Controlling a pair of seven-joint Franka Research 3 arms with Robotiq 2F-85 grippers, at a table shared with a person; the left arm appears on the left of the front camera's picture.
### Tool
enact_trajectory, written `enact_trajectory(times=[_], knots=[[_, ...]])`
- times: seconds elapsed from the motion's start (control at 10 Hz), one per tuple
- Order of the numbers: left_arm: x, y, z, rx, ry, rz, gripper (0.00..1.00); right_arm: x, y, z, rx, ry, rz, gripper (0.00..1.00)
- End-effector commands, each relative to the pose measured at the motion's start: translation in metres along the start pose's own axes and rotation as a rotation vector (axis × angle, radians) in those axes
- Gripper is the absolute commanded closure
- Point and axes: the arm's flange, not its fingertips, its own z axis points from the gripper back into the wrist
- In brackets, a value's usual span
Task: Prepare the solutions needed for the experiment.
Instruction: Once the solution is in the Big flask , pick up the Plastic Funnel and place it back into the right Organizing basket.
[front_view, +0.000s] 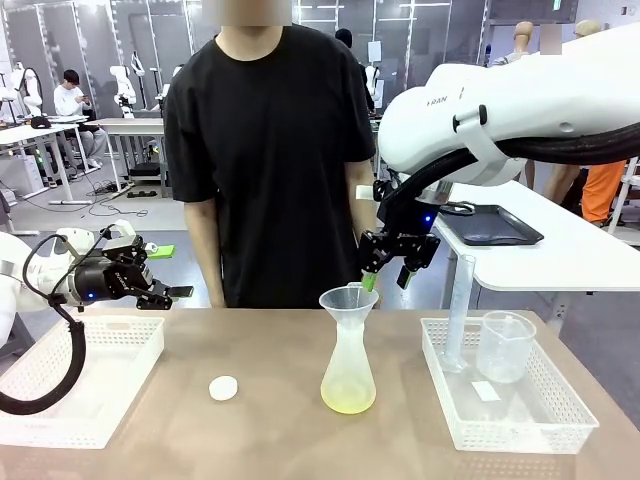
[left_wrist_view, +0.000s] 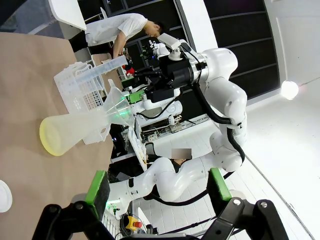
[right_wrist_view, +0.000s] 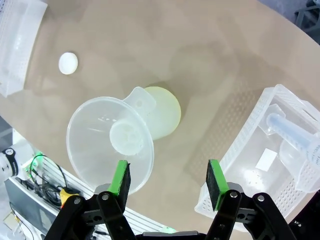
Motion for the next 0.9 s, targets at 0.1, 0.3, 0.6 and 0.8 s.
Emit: enact_trajectory(times=[0.1, 0.3, 0.6, 0.8], knots=[[0.001, 0.000, 0.000, -0.018, 0.006, -0.017, 0.00, 0.006, 0.002, 0.004, 0.030, 0.028, -0.060, 0.23], [0.001, 0.000, 0.000, -0.018, 0.006, -0.017, 0.00, 0.008, 0.000, 0.001, 0.038, 0.043, -0.075, 0.23], [0.001, 0.000, 0.000, -0.018, 0.006, -0.017, 0.00, 0.012, -0.006, 0.001, 0.048, 0.067, -0.094, 0.23], [0.001, 0.000, 0.000, -0.018, 0.006, -0.017, 0.00, 0.005, -0.005, -0.005, 0.031, 0.051, -0.054, 0.23]])
